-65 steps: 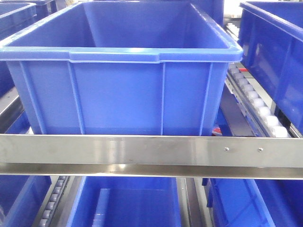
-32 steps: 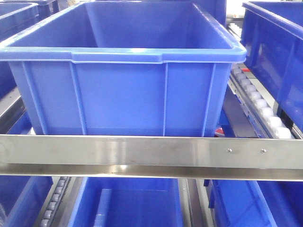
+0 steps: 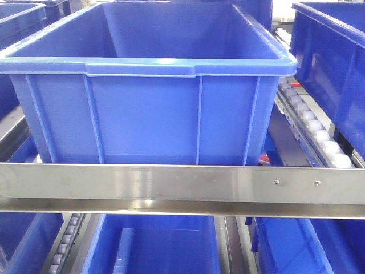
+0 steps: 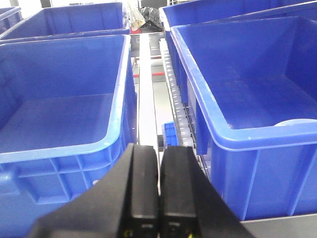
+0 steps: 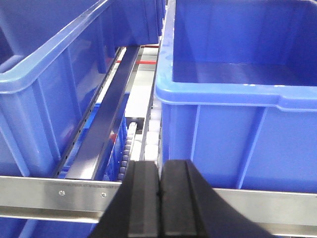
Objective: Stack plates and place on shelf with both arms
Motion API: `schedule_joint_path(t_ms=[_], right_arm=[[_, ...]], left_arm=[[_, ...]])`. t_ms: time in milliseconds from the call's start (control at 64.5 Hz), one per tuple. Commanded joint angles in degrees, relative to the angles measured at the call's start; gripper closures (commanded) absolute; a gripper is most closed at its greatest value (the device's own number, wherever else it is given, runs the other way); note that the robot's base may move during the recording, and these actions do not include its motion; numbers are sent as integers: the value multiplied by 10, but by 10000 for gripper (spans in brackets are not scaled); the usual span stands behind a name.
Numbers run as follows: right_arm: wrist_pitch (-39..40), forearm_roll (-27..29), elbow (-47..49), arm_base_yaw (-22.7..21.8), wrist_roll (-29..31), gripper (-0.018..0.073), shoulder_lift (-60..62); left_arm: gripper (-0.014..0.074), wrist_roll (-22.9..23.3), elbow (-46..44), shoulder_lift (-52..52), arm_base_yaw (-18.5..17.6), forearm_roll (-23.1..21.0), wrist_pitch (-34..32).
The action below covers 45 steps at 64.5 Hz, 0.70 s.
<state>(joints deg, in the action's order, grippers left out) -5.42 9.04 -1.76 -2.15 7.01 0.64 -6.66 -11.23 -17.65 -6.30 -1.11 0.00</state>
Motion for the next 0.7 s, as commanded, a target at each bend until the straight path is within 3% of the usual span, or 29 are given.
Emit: schedule_joint_path(t_ms=[0, 682], right_arm=[[51, 3, 1, -4, -1, 502, 11], [57, 3, 1, -4, -1, 502, 10]], left_arm=[[514, 5, -20, -4, 1, -5, -52], [514, 5, -20, -4, 1, -5, -52]])
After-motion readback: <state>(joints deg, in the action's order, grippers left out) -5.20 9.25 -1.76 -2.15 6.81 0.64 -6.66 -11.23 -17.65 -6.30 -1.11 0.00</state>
